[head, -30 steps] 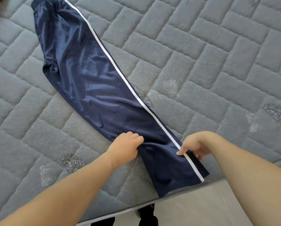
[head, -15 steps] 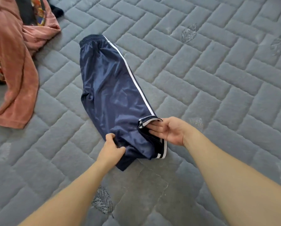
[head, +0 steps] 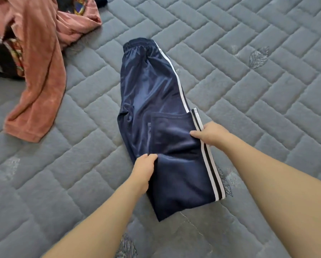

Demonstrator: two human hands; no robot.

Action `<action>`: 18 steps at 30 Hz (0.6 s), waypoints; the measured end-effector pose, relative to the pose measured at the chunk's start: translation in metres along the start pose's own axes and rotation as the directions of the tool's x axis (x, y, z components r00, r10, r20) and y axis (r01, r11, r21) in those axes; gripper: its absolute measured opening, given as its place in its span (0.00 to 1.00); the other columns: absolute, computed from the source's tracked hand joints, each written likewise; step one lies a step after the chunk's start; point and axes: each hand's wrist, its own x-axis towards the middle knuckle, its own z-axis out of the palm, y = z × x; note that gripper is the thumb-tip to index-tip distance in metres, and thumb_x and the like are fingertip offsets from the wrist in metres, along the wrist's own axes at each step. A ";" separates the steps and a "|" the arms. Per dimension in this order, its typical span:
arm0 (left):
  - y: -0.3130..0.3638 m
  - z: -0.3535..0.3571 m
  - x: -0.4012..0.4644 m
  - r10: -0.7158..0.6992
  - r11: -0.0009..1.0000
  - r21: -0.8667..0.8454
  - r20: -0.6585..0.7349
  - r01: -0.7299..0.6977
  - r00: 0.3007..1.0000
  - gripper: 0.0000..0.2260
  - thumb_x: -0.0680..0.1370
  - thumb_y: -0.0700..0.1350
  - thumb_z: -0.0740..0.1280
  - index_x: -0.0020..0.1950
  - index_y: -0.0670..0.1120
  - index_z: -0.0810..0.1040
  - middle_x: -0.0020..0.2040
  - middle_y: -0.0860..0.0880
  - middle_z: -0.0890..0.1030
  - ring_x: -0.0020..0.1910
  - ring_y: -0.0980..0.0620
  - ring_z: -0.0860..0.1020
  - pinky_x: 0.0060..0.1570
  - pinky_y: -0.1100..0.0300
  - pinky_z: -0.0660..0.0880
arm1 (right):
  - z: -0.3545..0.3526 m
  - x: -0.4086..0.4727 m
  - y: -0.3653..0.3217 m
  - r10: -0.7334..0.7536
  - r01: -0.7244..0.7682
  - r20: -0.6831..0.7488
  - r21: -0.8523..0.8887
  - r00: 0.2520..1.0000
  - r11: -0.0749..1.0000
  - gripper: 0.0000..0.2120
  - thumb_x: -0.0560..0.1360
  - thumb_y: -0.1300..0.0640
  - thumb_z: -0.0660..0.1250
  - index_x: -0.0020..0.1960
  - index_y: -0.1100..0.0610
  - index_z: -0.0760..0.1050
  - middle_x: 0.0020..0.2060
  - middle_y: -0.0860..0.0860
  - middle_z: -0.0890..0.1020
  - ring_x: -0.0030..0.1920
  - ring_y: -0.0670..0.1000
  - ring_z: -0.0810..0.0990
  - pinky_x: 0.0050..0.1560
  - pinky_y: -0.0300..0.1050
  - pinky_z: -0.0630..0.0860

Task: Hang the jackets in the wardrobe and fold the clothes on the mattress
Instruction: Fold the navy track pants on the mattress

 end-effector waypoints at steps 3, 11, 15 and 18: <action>0.011 -0.008 0.014 0.138 0.983 0.133 -0.074 -0.127 0.988 0.19 0.71 0.56 0.70 0.57 0.52 0.70 0.47 0.50 0.79 0.43 0.49 0.80 0.44 0.51 0.79 | 0.015 0.015 -0.019 -0.043 0.027 0.031 0.405 0.999 0.914 0.15 0.76 0.48 0.68 0.50 0.61 0.79 0.45 0.56 0.83 0.49 0.58 0.82 0.50 0.49 0.79; 0.047 0.020 0.025 0.380 0.845 0.464 -0.173 -0.265 0.909 0.12 0.82 0.46 0.58 0.39 0.47 0.65 0.39 0.53 0.72 0.36 0.57 0.70 0.33 0.63 0.64 | 0.030 0.030 -0.030 0.031 0.074 -0.153 0.637 0.988 0.767 0.17 0.80 0.46 0.61 0.57 0.60 0.74 0.52 0.55 0.80 0.54 0.57 0.79 0.54 0.48 0.73; 0.132 0.012 0.032 0.592 0.785 0.382 -0.226 -0.489 0.774 0.12 0.83 0.45 0.57 0.40 0.48 0.66 0.40 0.54 0.73 0.37 0.59 0.72 0.35 0.71 0.66 | -0.022 0.053 -0.087 -0.042 0.276 -0.328 0.710 0.944 0.648 0.15 0.79 0.48 0.65 0.57 0.59 0.75 0.52 0.54 0.81 0.54 0.56 0.80 0.61 0.54 0.75; 0.221 0.003 0.065 0.649 0.757 0.334 -0.291 -0.561 0.703 0.10 0.83 0.45 0.58 0.44 0.44 0.69 0.44 0.49 0.75 0.45 0.48 0.73 0.44 0.59 0.65 | -0.079 0.085 -0.152 -0.087 0.450 -0.513 0.645 0.854 0.617 0.13 0.78 0.47 0.66 0.54 0.56 0.74 0.45 0.48 0.81 0.52 0.55 0.80 0.55 0.48 0.75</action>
